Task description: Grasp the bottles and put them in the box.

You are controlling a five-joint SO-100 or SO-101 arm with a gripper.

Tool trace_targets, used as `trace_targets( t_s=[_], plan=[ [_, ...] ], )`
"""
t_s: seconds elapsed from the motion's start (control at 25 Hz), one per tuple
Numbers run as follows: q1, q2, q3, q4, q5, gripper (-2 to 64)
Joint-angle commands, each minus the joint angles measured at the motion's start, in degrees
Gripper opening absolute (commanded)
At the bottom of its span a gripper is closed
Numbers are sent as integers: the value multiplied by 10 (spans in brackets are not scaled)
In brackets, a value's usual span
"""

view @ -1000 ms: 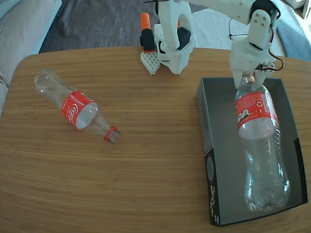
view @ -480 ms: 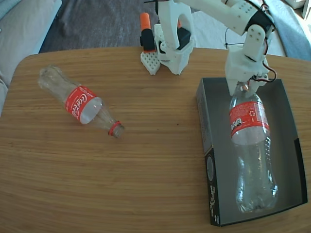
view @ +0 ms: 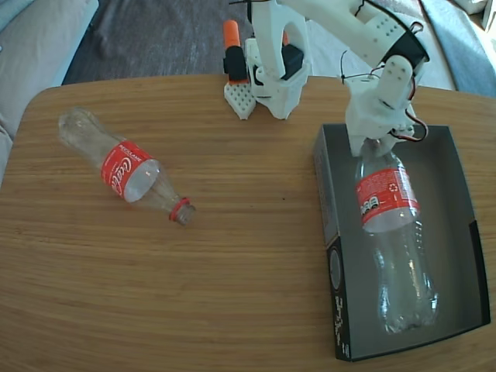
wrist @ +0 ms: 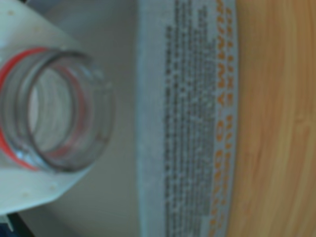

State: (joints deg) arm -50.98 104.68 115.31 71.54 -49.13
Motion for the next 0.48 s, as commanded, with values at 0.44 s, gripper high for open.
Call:
trace_targets(
  t_s=[0.44],
  plan=[
    [18,28,11,-44,6,56]
  ],
)
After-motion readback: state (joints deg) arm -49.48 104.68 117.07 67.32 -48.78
